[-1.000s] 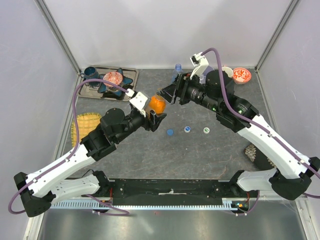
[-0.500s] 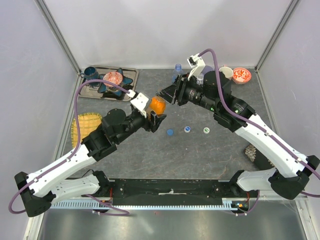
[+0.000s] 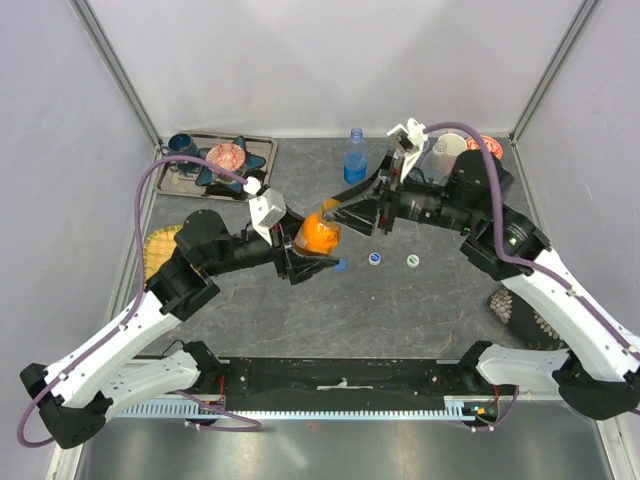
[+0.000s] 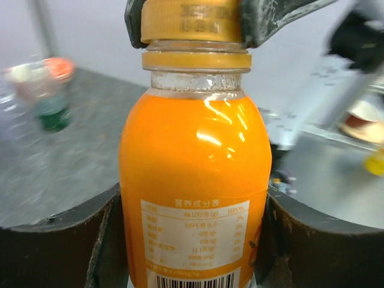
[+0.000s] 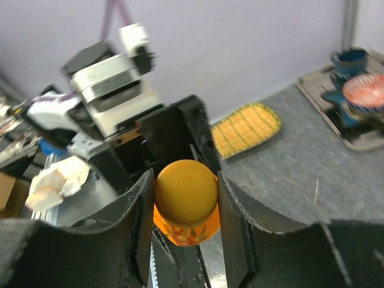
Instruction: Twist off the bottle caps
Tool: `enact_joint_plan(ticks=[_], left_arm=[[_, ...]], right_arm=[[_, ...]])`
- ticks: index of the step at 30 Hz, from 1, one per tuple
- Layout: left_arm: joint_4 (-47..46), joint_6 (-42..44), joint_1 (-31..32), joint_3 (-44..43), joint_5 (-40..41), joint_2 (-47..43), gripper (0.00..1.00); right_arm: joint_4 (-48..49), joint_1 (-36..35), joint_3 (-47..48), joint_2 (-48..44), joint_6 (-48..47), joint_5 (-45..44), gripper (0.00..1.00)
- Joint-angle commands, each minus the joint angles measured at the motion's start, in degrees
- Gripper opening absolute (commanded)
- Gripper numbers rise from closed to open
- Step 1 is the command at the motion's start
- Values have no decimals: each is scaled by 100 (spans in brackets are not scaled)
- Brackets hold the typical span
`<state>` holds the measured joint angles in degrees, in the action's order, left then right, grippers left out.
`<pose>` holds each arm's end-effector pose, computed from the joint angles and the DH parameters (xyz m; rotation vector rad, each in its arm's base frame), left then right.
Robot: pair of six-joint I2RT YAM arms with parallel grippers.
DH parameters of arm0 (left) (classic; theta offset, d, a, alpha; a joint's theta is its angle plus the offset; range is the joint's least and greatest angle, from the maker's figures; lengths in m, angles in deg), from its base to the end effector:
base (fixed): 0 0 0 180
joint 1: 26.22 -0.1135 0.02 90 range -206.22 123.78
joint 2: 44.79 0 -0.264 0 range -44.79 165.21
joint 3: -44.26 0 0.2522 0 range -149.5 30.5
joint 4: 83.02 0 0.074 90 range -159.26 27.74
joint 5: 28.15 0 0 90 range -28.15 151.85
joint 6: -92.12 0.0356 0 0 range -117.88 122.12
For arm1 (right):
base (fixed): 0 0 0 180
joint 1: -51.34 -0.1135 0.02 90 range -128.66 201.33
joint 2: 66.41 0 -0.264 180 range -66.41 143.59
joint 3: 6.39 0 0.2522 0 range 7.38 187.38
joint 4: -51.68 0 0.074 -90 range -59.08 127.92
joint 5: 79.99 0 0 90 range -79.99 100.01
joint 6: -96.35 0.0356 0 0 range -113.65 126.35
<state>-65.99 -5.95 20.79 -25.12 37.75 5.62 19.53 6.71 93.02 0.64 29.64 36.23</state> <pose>0.1235 -0.1538 0.4025 0.8689 1.3947 -1.0712 0.1569 0.1770 0.4920 -0.6949 1.5736 1.2627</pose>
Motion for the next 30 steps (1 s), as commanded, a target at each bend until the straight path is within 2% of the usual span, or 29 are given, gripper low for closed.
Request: enact_joint_plan(ticks=[1,3,8,9,13,17,22,30], left_arm=[[-1485,-1185,-243,-424,-3292,205,39],[-2170,-1862,-367,-337,-3871,302,39],[-3665,-3285,-552,-169,-4577,767,40],[-4041,-3436,-552,-152,-4673,829,40],[-4492,-3868,-552,-151,-4789,1075,40],[-4371,-3729,-552,-151,-4797,1076,40],[-3667,-3192,-561,-178,-4841,1006,40],[-3440,-2999,-561,-54,-4745,962,39]], right_arm=[[204,-82,-74,-86,-694,1578,0],[449,-82,-197,-244,-711,2062,0],[766,-82,-461,-482,-870,2791,0],[837,-73,-531,-517,-887,2958,0],[890,-82,-645,-500,-975,3293,0],[881,-82,-760,-535,-1072,3267,0],[899,-82,-690,-622,-1098,3355,0],[899,-73,-707,-667,-1002,3408,0]])
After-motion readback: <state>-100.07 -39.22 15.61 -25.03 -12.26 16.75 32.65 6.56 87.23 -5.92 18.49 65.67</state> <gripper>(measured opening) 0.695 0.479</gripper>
